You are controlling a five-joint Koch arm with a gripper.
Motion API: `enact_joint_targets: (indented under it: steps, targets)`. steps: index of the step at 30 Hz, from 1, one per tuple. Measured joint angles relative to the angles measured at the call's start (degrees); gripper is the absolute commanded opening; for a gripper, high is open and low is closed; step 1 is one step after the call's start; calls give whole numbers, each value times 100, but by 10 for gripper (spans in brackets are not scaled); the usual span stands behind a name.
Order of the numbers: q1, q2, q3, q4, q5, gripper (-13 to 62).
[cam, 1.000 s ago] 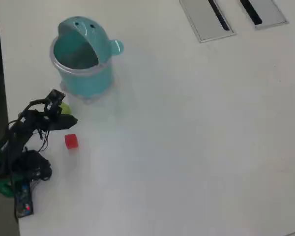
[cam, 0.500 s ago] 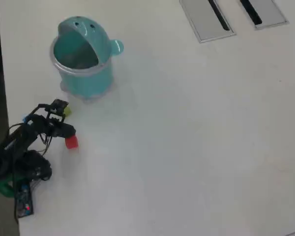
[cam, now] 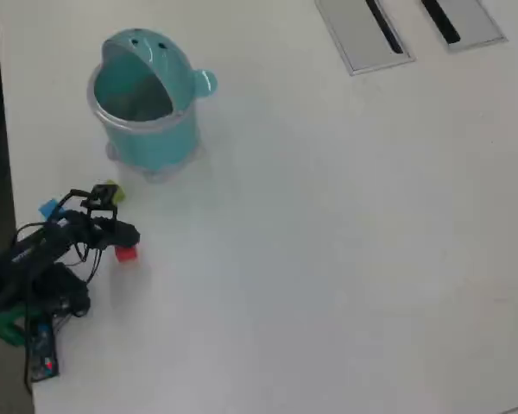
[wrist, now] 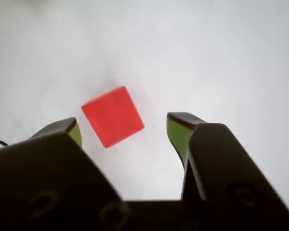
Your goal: Grasp RGB lego blocks and put them in the bin one by one.
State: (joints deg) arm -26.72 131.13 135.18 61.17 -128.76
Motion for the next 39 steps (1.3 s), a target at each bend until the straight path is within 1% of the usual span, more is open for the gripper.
enact_joint_targets:
  steps: [10, 21, 24, 27, 30, 33, 39]
  targets:
    - [-114, 0, 1002, -800, -123, 321]
    - [-88, 0, 1318, -1336, -167, 318]
    - [-97, 0, 1494, -1512, -158, 289]
    - [-105, 9, 1494, -1529, -158, 279]
    - [-132, 0, 1512, -1529, -132, 188]
    - [-220, 0, 1512, -1529, 229, 134]
    - [-308, 0, 1512, -1529, 475, 125]
